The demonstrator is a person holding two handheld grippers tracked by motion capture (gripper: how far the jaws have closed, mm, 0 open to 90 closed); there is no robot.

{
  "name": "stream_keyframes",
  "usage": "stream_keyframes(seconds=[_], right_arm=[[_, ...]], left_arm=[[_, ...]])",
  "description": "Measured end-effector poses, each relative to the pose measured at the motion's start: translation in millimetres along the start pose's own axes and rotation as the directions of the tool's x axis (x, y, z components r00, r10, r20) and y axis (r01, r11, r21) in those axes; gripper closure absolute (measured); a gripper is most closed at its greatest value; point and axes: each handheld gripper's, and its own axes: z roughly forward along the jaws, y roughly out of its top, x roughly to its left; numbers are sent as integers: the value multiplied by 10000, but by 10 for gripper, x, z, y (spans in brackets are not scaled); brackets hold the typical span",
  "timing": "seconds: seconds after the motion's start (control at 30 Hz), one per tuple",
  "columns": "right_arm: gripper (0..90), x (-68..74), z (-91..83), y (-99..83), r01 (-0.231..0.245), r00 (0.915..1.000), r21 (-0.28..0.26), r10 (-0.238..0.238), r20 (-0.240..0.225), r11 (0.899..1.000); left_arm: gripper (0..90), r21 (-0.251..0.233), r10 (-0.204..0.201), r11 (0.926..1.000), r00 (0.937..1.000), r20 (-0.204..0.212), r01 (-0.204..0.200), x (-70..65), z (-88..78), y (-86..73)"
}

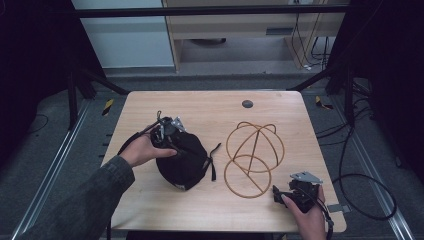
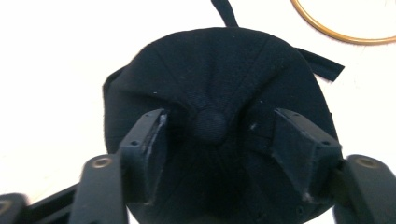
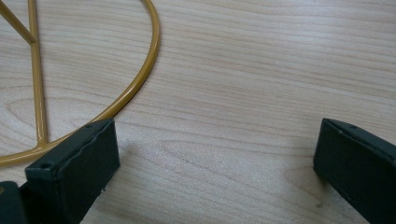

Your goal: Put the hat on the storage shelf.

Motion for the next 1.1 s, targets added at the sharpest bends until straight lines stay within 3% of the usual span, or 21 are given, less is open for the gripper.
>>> stream_keyframes(seconds=[0.07, 0.3, 0.6, 0.77, 0.97, 1.1], right_arm=[[4, 0, 0, 0, -1, 10000, 1, 1, 2, 10000], [4, 0, 0, 0, -1, 10000, 2, 1, 3, 10000], [4, 0, 0, 0, 5, 10000, -1, -5, 2, 10000], [4, 0, 0, 0, 0, 10000, 2, 0, 3, 10000], [4, 2, -1, 1, -39, 10000, 15, 39, -11, 10000], [4, 1, 0, 1, -26, 10000, -12, 26, -13, 10000]], left_arm=[[424, -61, -116, 9999, 9999, -79, 116, 8, 15, -3], [483, 24, -111, 9999, 9999, 44, 111, 17, 70, -28], [584, -28, -388, 9992, 9991, 185, 389, 57, 91, -48], [713, 191, -282, 9994, 9992, 297, 277, 56, 99, -45], [736, -151, -302, 9994, 9990, 342, 308, 41, -12, -94], [737, -620, -341, 9974, 9991, 252, 356, 31, -287, -184]])
